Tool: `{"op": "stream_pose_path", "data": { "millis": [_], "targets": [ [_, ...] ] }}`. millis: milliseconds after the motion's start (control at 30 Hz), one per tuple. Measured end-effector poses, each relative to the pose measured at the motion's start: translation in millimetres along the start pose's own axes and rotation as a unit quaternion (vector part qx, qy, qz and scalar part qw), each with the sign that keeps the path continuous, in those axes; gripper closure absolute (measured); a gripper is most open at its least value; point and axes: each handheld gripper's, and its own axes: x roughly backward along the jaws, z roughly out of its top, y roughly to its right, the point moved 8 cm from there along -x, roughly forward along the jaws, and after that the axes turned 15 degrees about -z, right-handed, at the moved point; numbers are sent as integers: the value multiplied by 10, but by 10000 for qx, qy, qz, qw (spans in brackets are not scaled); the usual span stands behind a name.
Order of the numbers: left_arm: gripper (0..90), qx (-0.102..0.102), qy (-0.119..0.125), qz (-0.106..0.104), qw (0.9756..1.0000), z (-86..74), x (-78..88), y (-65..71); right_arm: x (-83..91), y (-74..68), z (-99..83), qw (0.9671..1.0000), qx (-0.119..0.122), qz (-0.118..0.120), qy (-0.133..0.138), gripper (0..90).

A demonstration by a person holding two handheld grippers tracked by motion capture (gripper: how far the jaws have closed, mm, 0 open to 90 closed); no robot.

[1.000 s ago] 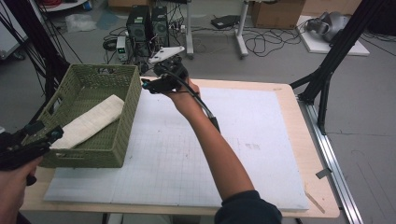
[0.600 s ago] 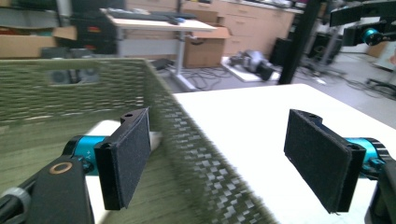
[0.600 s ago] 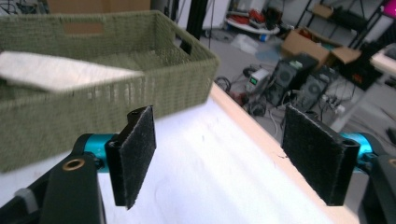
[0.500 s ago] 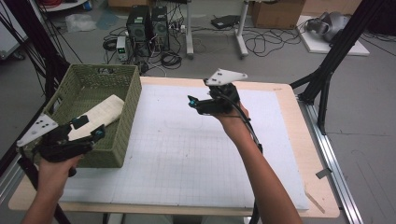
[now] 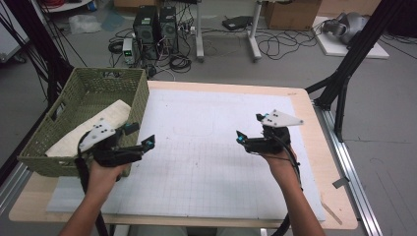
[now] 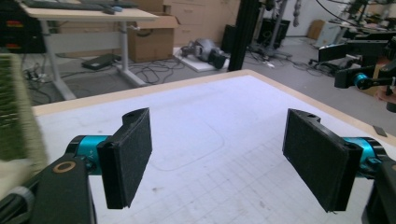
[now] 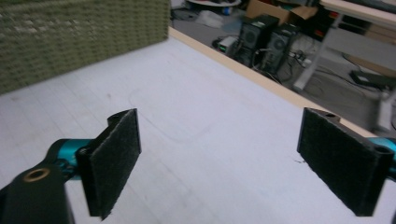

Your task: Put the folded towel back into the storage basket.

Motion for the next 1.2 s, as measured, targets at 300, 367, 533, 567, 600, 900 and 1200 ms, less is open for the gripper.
{"op": "stream_pose_path", "data": {
  "millis": [300, 367, 533, 567, 600, 900, 1200],
  "targets": [
    [243, 52, -128, -333, 9993, -307, -379, 184, 355, 207, -548, 9987, -145, -479, -95, 115],
    [244, 67, -156, -362, 9992, -382, -422, 199, 414, 234, -650, 9983, -128, -564, -93, 116],
    [246, 37, -239, -431, 9988, -487, -455, 213, 524, 285, -814, 9969, -363, -691, -86, 116],
    [246, 41, -236, -437, 9988, -502, -455, 215, 541, 289, -839, 9966, -376, -729, -98, 115],
    [246, 35, -251, -464, 9986, -518, -454, 218, 554, 292, -864, 9964, -380, -753, -97, 115],
    [248, -29, -379, -527, 9979, -625, -476, 233, 586, 267, -1015, 9952, -407, -871, -169, 115],
    [251, -39, -412, -528, 9977, -650, -479, 245, 597, 247, -1063, 9951, -368, -883, -233, 115]
  ]
}}
